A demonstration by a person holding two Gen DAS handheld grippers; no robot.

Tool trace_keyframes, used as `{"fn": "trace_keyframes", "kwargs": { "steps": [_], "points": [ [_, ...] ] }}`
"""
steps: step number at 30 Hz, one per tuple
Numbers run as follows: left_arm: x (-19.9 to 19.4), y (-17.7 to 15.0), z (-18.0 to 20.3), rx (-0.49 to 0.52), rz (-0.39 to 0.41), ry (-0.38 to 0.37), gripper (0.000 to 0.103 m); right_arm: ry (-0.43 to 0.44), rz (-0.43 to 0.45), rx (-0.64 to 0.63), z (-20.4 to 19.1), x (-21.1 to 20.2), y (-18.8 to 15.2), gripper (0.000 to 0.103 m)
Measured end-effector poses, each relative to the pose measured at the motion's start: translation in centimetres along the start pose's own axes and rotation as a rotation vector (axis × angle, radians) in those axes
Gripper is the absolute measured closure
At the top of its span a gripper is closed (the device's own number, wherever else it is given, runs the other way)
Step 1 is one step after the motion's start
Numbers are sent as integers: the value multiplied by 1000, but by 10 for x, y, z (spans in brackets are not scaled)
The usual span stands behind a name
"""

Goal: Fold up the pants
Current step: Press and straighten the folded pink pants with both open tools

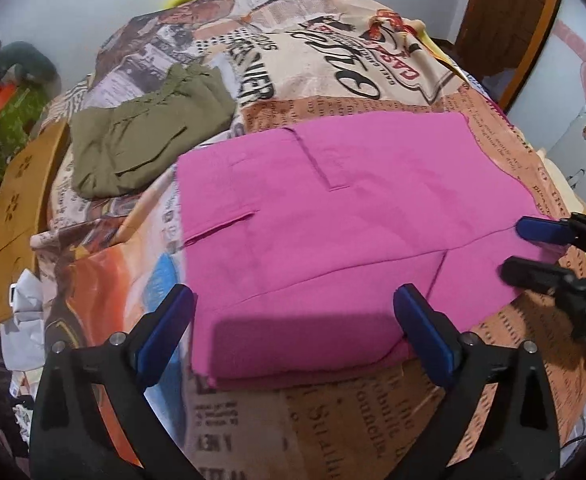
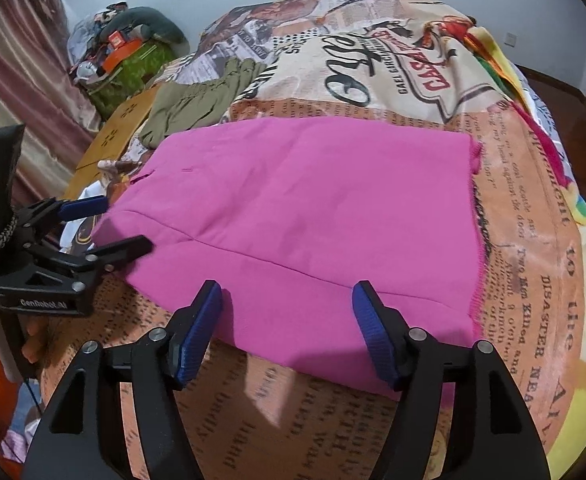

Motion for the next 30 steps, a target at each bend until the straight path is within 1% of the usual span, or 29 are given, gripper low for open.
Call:
{"fn": "trace_keyframes", "kwargs": {
  "steps": [4, 7, 12, 16, 22, 26, 30],
  "points": [
    [-3, -3, -14, -47, -6, 4, 1, -26, -2, 2, 8, -6, -3, 39],
    [-5, -6, -24, -66, -5, 22, 1, -43, -5, 18, 17, -10, -7, 39],
    [-8, -11, -32, -76, -6, 35, 1, -69, 0, 63, 36, -18, -16, 38],
    [-9, -17, -39, -74, -14, 78, 1, -90, -1, 102, 50, -24, -22, 36],
    [-11, -24, -47, -110, -26, 44, 1, -101, -2, 158, 66, -29, -31, 36],
    [-13, -20, -45, -124, -38, 50, 1, -109, -3, 144, 64, -32, -27, 36],
    [-21, -10, -43, -107, -10, 73, 1, -114, 21, 114, 60, -36, -16, 36]
  ]
}}
Point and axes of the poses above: each gripper's, at about its wrist camera, not at the fingertips, and x roughly the way its jaws point, z to its right, y to its top, the point moved 4 cm from there along x, roughly the way its jaws point
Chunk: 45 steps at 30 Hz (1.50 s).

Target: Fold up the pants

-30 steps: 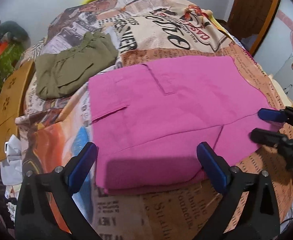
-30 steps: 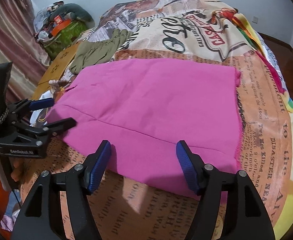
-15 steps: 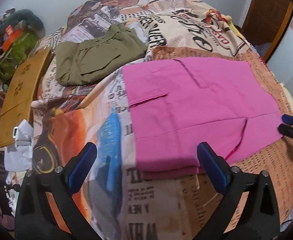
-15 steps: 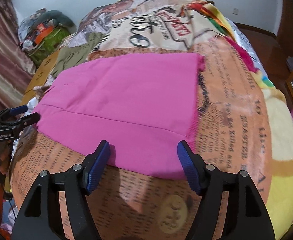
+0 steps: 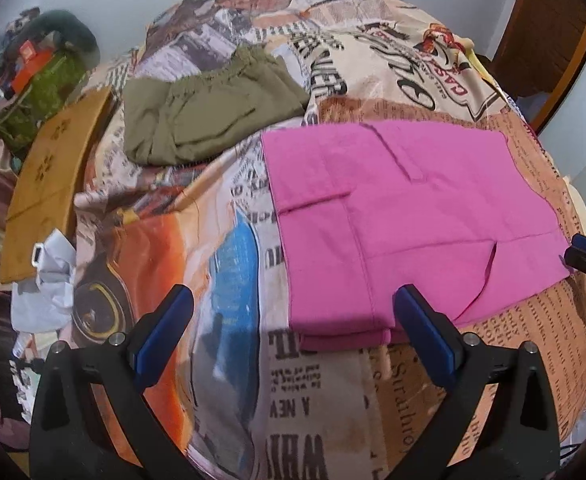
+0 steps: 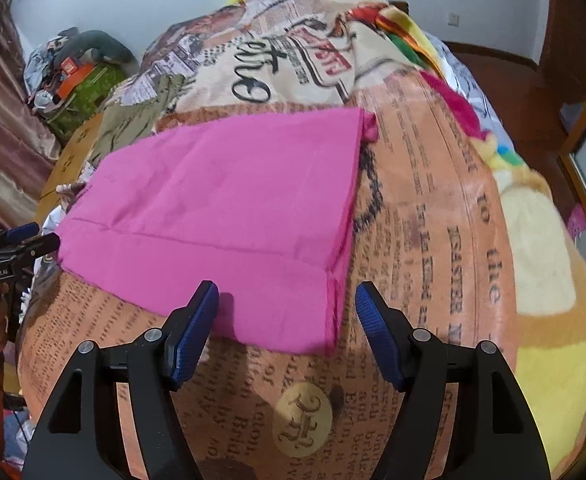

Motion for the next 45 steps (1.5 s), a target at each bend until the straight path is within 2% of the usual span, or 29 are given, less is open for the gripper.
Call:
{"fn": "trace_keyframes", "kwargs": {
  "steps": [6, 13, 21, 30, 39, 42, 45],
  "points": [
    [-9, 26, 0, 6, 48, 17, 1, -8, 60, -61, -13, -8, 22, 36],
    [-17, 71, -1, -3, 121, 31, 1, -9, 110, -130, -24, -10, 52, 36],
    [-2, 111, -1, 12, 149, 56, 1, -30, 139, -158, -19, 3, 83, 36],
    [52, 129, -18, -43, 65, 6, 1, -39, 94, -121, 7, 47, 108, 36],
    [101, 119, -21, -47, -57, -42, 2, -32, 35, -41, 41, 92, 125, 36],
    [111, 111, -18, -29, -84, -45, 15, -11, 10, -18, 50, 103, 127, 36],
    [115, 107, -16, -37, -89, -76, 25, -7, -4, -6, 56, 111, 127, 36]
  ]
}}
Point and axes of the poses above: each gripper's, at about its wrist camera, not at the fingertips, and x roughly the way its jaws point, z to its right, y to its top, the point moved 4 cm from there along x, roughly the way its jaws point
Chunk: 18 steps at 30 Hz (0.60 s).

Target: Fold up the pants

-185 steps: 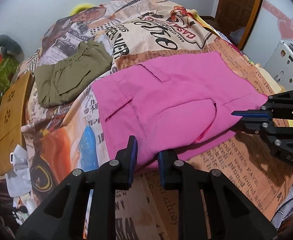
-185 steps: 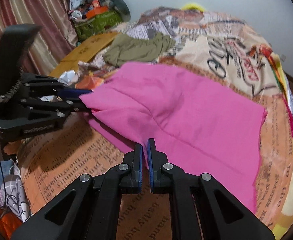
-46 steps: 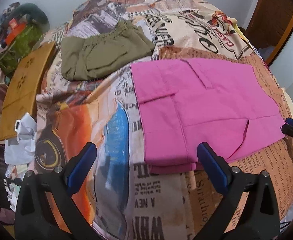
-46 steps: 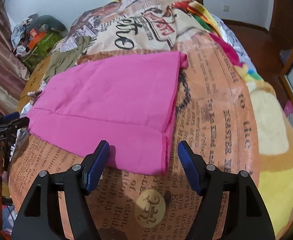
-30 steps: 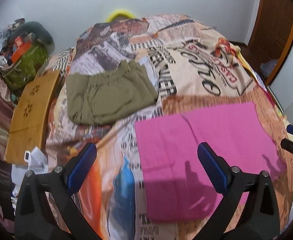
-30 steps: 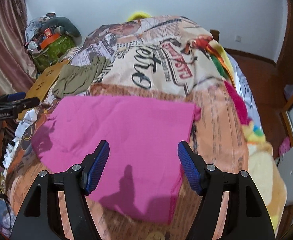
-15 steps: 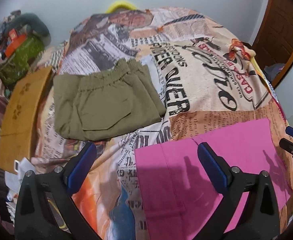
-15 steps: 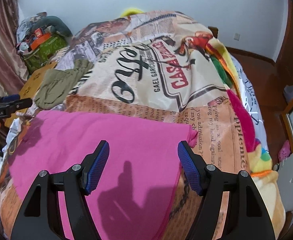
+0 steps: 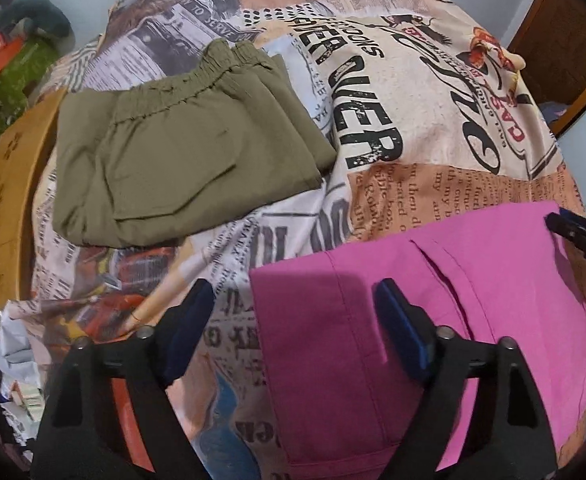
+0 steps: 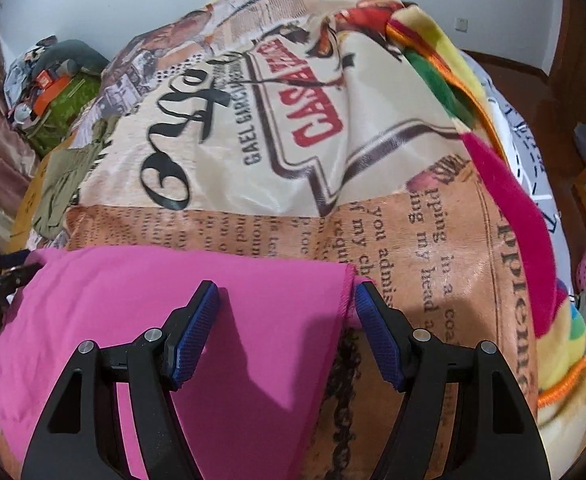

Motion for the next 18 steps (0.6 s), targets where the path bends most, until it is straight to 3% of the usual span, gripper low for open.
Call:
{"fn": "trace_keyframes", "kwargs": {
  "steps": [3, 4, 5, 8, 14, 18],
  "points": [
    [1, -2, 0, -16, -12, -55, 39, 1, -15, -12, 1, 6, -1, 44],
    [2, -2, 0, -21, -16, -57, 42, -5, -13, -28, 0, 7, -1, 52],
    [4, -2, 0, -22, -19, -51, 43, -13, -15, -53, -3, 8, -2, 64],
    [5, -4, -1, -19, -8, -16, 43, -36, -24, -88, -5, 10, -5, 80],
    [4, -8, -1, -8, 26, 43, 42, -78, -2, -115, -4, 10, -9, 92],
    [3, -12, 1, 11, 37, 82, 42, -103, 9, -116, -4, 11, -8, 94]
  ]
}}
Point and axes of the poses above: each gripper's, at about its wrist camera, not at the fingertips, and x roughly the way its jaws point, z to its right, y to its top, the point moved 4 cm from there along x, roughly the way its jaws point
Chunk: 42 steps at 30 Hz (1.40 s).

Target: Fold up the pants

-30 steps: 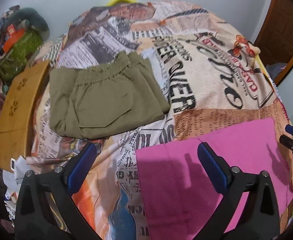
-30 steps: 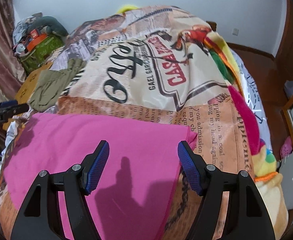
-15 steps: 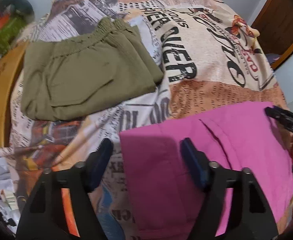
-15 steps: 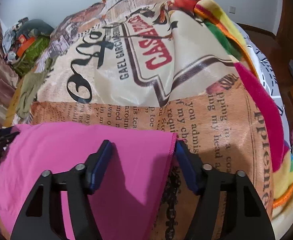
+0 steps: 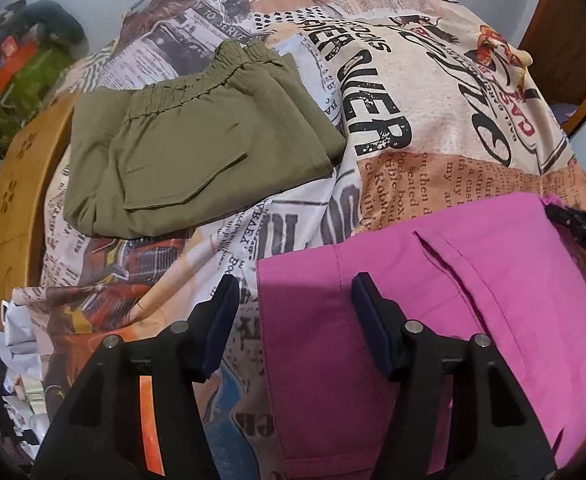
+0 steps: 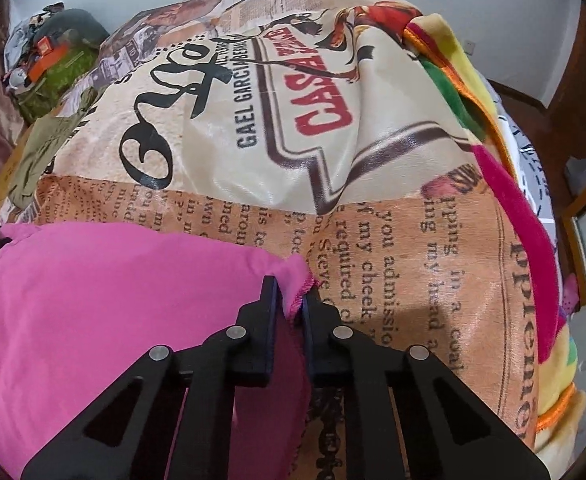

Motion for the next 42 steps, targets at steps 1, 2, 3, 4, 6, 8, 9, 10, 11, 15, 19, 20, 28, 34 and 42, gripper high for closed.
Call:
{"fn": "trace_keyframes", "kwargs": {
  "steps": [1, 2, 3, 4, 6, 8, 9, 10, 11, 15, 19, 20, 28, 34, 42],
  "points": [
    [0, 0, 1, 6, 4, 9, 42, -7, -2, -6, 0, 0, 0, 94],
    [0, -1, 1, 12, 6, 17, 42, -13, -3, -9, -1, 0, 1, 94],
    [0, -1, 2, 19, 8, 23, 42, -19, -5, -13, -1, 0, 1, 94],
    [0, 0, 3, 22, 10, 25, 42, -23, -7, -14, -2, 0, 2, 94],
    [-1, 0, 2, 25, 11, 24, 42, -31, -16, -16, -2, -1, 4, 94],
    [-5, -1, 0, 28, 17, 27, 42, -66, -21, -25, 1, -5, 5, 93],
    [-7, -1, 0, 31, 19, 34, 42, -84, -22, -30, 0, -6, 7, 93],
    [-10, -2, -2, 35, 20, 40, 42, -116, -21, -37, 3, -12, 7, 93],
    [-13, -3, -3, 36, 19, 45, 42, -136, -17, -43, 3, -15, 8, 89],
    [-30, -5, -11, 47, 37, 103, 43, -139, 9, -66, 2, -42, 10, 87],
    [-54, 2, -10, 51, 91, 92, 41, -87, 48, -83, -15, -62, 15, 69],
    [-58, 4, -8, 54, 100, 89, 40, -63, 59, -89, -22, -67, 17, 60],
    [-82, 24, 31, 139, 192, 63, 17, 127, 62, -157, -88, -68, 28, 45],
    [-51, 22, 53, 198, 108, 25, 15, 202, -46, -198, -120, -40, 21, 38],
    [-11, 6, 50, 184, -16, -15, 6, 253, -197, -204, -128, -12, -3, 36]
  ]
}}
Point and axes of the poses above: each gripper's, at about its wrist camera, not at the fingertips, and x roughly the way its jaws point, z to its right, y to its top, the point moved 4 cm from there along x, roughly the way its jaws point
